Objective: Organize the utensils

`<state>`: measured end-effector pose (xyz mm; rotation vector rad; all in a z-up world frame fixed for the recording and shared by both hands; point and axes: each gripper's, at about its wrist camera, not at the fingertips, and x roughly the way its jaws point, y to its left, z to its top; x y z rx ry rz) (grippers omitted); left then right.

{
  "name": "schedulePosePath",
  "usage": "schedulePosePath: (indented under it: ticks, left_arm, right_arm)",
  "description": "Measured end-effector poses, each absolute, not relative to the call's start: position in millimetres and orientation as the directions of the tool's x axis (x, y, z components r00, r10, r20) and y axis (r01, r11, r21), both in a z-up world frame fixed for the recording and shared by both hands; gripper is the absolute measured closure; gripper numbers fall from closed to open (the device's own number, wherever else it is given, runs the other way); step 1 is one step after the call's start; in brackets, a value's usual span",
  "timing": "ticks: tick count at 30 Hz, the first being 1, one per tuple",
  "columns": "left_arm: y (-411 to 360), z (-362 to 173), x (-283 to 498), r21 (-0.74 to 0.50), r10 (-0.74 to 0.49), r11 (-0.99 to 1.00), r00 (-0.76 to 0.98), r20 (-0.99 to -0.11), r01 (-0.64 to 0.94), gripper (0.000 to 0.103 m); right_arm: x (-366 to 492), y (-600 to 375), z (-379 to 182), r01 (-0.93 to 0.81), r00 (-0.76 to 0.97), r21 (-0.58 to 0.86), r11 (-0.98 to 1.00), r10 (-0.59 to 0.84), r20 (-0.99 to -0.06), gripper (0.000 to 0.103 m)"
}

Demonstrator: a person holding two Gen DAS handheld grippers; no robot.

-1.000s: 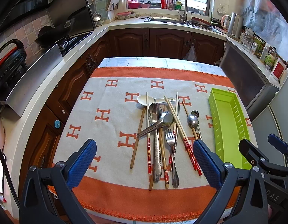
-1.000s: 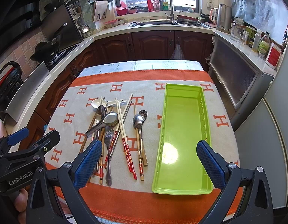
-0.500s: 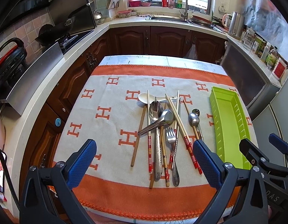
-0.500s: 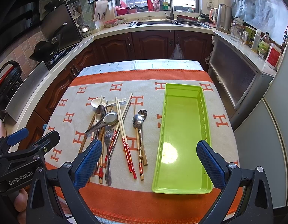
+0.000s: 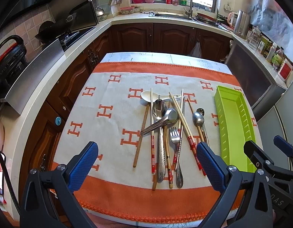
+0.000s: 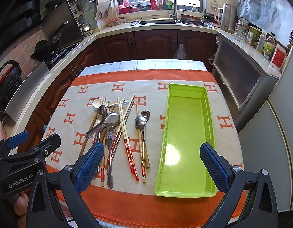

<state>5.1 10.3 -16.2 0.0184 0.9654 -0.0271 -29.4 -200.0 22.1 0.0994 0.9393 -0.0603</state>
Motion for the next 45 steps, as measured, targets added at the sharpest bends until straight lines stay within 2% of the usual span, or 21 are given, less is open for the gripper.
schedulePosePath:
  ticks: [10, 17, 19, 22, 24, 25, 27, 28, 30, 33, 35, 36, 40, 43, 45]
  left_arm:
    - [8, -16, 23, 0.031, -0.003, 0.998, 0.557, -0.831, 0.052, 0.001]
    - [28, 3, 58, 0.071, 0.008, 0.994, 0.575, -0.818, 0.087, 0.001]
    - [35, 8, 68, 0.081, 0.01, 0.992, 0.582, -0.813, 0.097, 0.001]
    - [50, 8, 86, 0.057, -0.01, 0.994, 0.574, -0.819, 0.097, 0.001]
    - [59, 1, 100, 0.037, -0.027, 0.994, 0.553, -0.833, 0.104, 0.001]
    - [63, -4, 104, 0.03, -0.029, 0.995, 0.544, -0.839, 0.099, 0.002]
    - [70, -17, 115, 0.01, -0.037, 0.996, 0.519, -0.854, 0.088, 0.006]
    - [71, -23, 117, 0.003, -0.04, 0.996, 0.505, -0.862, 0.084, 0.012]
    - [75, -42, 124, -0.036, -0.071, 0.996, 0.455, -0.888, 0.086, 0.019]
    - [74, -66, 125, -0.086, -0.117, 0.992, 0.396, -0.911, 0.095, 0.033]
    - [71, -83, 125, -0.109, -0.138, 0.989, 0.357, -0.924, 0.1, 0.045]
    - [68, -90, 124, -0.119, -0.147, 0.988, 0.339, -0.929, 0.102, 0.047]
    - [58, -116, 120, -0.166, -0.19, 0.98, 0.274, -0.943, 0.111, 0.058]
    - [50, -126, 117, -0.184, -0.208, 0.976, 0.25, -0.946, 0.118, 0.06]
    - [44, -131, 115, -0.183, -0.209, 0.975, 0.244, -0.947, 0.126, 0.061]
  right_arm:
    - [-9, -196, 16, 0.055, 0.568, 0.065, 0.996, 0.022, -0.823, 0.0]
    - [25, -189, 18, 0.013, 0.562, 0.05, 0.999, 0.034, -0.827, 0.001]
    - [39, -185, 17, -0.004, 0.554, 0.047, 0.999, 0.041, -0.832, 0.003]
    - [65, -181, 12, -0.028, 0.521, 0.065, 0.997, 0.07, -0.851, 0.013]
    - [81, -179, 5, -0.042, 0.489, 0.093, 0.995, 0.101, -0.866, 0.025]
    - [91, -178, -1, -0.043, 0.466, 0.109, 0.993, 0.116, -0.877, 0.027]
    - [106, -179, -12, -0.037, 0.429, 0.136, 0.99, 0.139, -0.893, 0.035]
    - [113, -180, -19, -0.035, 0.405, 0.155, 0.987, 0.156, -0.901, 0.036]
    - [125, -180, -34, -0.033, 0.366, 0.185, 0.982, 0.184, -0.912, 0.046]
    - [141, -180, -62, -0.032, 0.312, 0.213, 0.977, 0.212, -0.926, 0.053]
    - [150, -181, -82, -0.025, 0.264, 0.238, 0.971, 0.236, -0.935, 0.061]
    - [153, -181, -90, -0.02, 0.239, 0.252, 0.968, 0.249, -0.938, 0.065]
    - [162, -179, -124, -0.013, 0.17, 0.281, 0.96, 0.279, -0.945, 0.069]
    - [162, -173, -137, -0.017, 0.136, 0.289, 0.957, 0.289, -0.948, 0.073]
    - [160, -170, -144, -0.019, 0.113, 0.304, 0.952, 0.305, -0.946, 0.081]
